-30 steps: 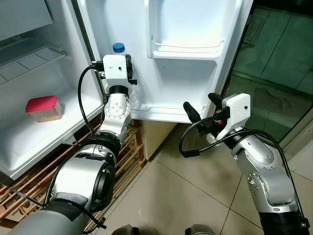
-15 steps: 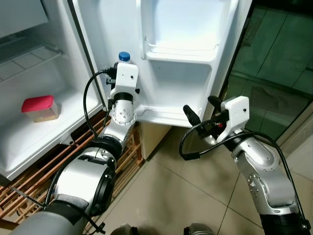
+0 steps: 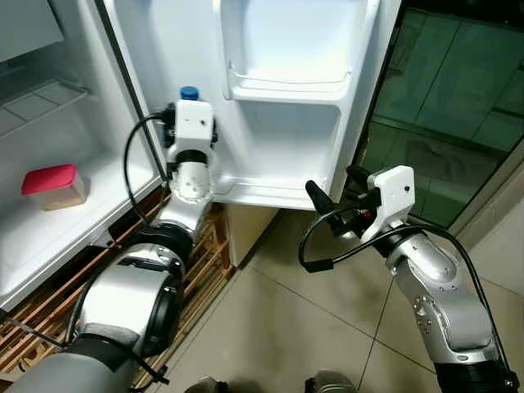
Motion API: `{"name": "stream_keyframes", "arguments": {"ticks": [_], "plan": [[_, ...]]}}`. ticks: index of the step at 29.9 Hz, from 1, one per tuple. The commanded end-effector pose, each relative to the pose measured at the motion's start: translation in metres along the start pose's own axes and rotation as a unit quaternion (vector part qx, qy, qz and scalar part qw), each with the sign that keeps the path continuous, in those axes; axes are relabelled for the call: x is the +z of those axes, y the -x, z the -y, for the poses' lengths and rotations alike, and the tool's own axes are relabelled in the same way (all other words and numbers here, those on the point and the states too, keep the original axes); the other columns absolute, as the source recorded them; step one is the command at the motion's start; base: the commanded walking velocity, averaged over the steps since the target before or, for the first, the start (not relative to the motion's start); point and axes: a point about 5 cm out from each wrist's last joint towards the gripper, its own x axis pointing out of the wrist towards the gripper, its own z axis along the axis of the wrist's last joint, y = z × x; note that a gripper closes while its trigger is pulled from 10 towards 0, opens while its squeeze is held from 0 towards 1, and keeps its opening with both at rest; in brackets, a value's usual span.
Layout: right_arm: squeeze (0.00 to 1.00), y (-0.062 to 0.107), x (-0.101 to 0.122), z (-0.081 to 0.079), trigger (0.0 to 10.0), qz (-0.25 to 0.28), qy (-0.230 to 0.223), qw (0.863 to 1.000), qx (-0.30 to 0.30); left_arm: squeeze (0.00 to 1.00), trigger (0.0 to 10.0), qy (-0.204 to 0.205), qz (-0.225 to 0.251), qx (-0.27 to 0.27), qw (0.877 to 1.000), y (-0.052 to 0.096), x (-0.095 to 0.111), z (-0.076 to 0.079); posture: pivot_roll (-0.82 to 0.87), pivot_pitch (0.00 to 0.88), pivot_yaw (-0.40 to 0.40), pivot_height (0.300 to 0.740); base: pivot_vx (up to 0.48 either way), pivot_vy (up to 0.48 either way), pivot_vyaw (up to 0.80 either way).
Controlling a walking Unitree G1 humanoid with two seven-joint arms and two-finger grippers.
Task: Restocking fridge
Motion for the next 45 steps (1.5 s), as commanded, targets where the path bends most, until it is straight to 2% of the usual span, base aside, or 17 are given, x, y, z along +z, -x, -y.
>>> {"name": "stream_keyframes", "arguments": {"ticks": [1, 4, 10, 15, 22, 26, 28, 29, 30, 33, 34, 36, 37, 38, 42, 44, 45], "plan": [[0.0, 0.0, 0.001, -0.004, 10.0, 0.002, 0.003, 1.0, 0.001, 1.0, 10.0, 0.013, -0.065, 0.013, 0.998, 0.004, -0.022, -0.017, -0.25, 0.009, 0.049, 0.711, 0.0, 0.0, 0.0], [0.0, 0.0, 0.0, -0.005, 10.0, 0.001, 0.0, 1.0, 0.002, 1.0, 10.0, 0.014, -0.072, 0.019, 0.997, 0.006, -0.027, -0.024, -0.24, 0.009, 0.047, 0.711, 0.0, 0.0, 0.0], [0.0, -0.002, -0.003, -0.008, 10.0, -0.004, -0.011, 1.0, 0.005, 1.0, 10.0, 0.013, -0.028, -0.02, 0.999, 0.023, -0.024, -0.027, -0.21, 0.005, 0.029, 0.711, 0.0, 0.0, 0.0], [0.0, 0.004, -0.007, 0.004, 10.0, -0.009, -0.028, 0.999, -0.026, 1.0, 10.0, 0.003, -0.006, -0.11, 0.994, 0.066, -0.011, -0.035, -0.18, 0.0, 0.017, 0.711, 0.0, 0.0, 0.0], [0.0, 0.007, -0.013, 0.008, 10.0, -0.015, -0.028, 0.999, -0.033, 1.0, 10.0, 0.007, -0.02, -0.125, 0.992, 0.09, -0.002, -0.054, -0.13, 0.0, 0.018, 0.711, 0.0, 0.0, 0.0], [0.0, 0.005, -0.016, 0.006, 10.0, -0.015, -0.038, 0.999, -0.032, 1.0, 10.0, 0.034, -0.045, -0.167, 0.984, 0.119, 0.004, -0.052, -0.11, 0.0, 0.018, 0.711, 0.0, 0.0, 0.0], [0.0, 0.006, -0.016, 0.005, 10.0, -0.014, -0.048, 0.998, -0.029, 1.0, 10.0, 0.045, -0.052, -0.169, 0.983, 0.122, 0.002, -0.05, -0.11, 0.0, 0.014, 0.711, 0.0, 0.0, 0.0], [0.0, 0.009, -0.016, 0.004, 10.0, -0.014, -0.056, 0.998, -0.026, 0.95, 10.0, 0.048, -0.057, -0.166, 0.983, 0.123, 0.0, -0.05, -0.11, 0.0, 0.014, 0.711, 0.0, 0.0, 0.0], [0.0, 0.014, -0.017, 0.003, 10.0, -0.016, -0.061, 0.998, -0.023, 0.0, 10.0, 0.06, -0.066, -0.159, 0.983, 0.124, -0.003, -0.051, -0.12, 0.0, 0.009, 0.711, 0.0, 0.0, 0.0], [0.0, 0.023, -0.019, 0.003, 10.0, -0.02, -0.062, 0.998, -0.019, 0.0, 10.0, 0.066, -0.079, -0.146, 0.984, 0.124, -0.008, -0.055, -0.12, 0.0, 0.009, 0.711, 0.0, 0.0, 0.0], [0.0, 0.037, -0.027, 0.002, 10.0, -0.041, -0.063, 0.997, -0.01, 0.0, 10.0, 0.016, -0.114, -0.137, 0.984, 0.125, -0.029, -0.061, -0.12, 0.0, 0.006, 0.711, 0.0, 0.0, 0.0], [0.0, 0.055, -0.042, 0.004, 10.0, -0.079, -0.065, 0.995, -0.007, 0.0, 10.0, -0.053, -0.214, -0.118, 0.968, 0.131, -0.081, -0.075, -0.14, 0.0, 0.005, 0.711, 0.0, 0.0, 0.0], [0.0, 0.058, -0.046, 0.004, 10.0, -0.09, -0.068, 0.994, -0.005, 0.0, 10.0, -0.062, -0.236, -0.111, 0.963, 0.133, -0.092, -0.078, -0.14, 0.0, 0.005, 0.711, 0.0, 0.0, 0.0], [0.0, 0.058, -0.046, 0.004, 10.0, -0.09, -0.068, 0.994, -0.005, 0.0, 10.0, -0.062, -0.236, -0.111, 0.963, 0.133, -0.092, -0.078, -0.14, 0.0, 0.005, 0.711, 0.0, 0.0, 0.0], [0.0, 0.092, -0.077, 0.007, 10.0, -0.199, -0.127, 0.972, 0.02, 0.0, 10.0, -0.115, -0.337, -0.113, 0.928, 0.148, -0.144, -0.079, -0.2, 0.0, 0.014, 0.711, 0.0, 0.0, 0.0], [0.0, 0.099, -0.081, 0.01, 10.0, -0.211, -0.128, 0.969, 0.017, 0.0, 10.0, -0.122, -0.343, -0.128, 0.923, 0.149, -0.146, -0.075, -0.21, 0.0, 0.015, 0.711, 0.0, 0.0, 0.0], [0.0, 0.115, -0.095, 0.018, 10.0, -0.249, -0.129, 0.96, -0.001, 0.0, 10.0, -0.122, -0.362, -0.129, 0.915, 0.152, -0.153, -0.069, -0.22, 0.0, 0.02, 0.711, 0.0, 0.0, 0.0]]}}
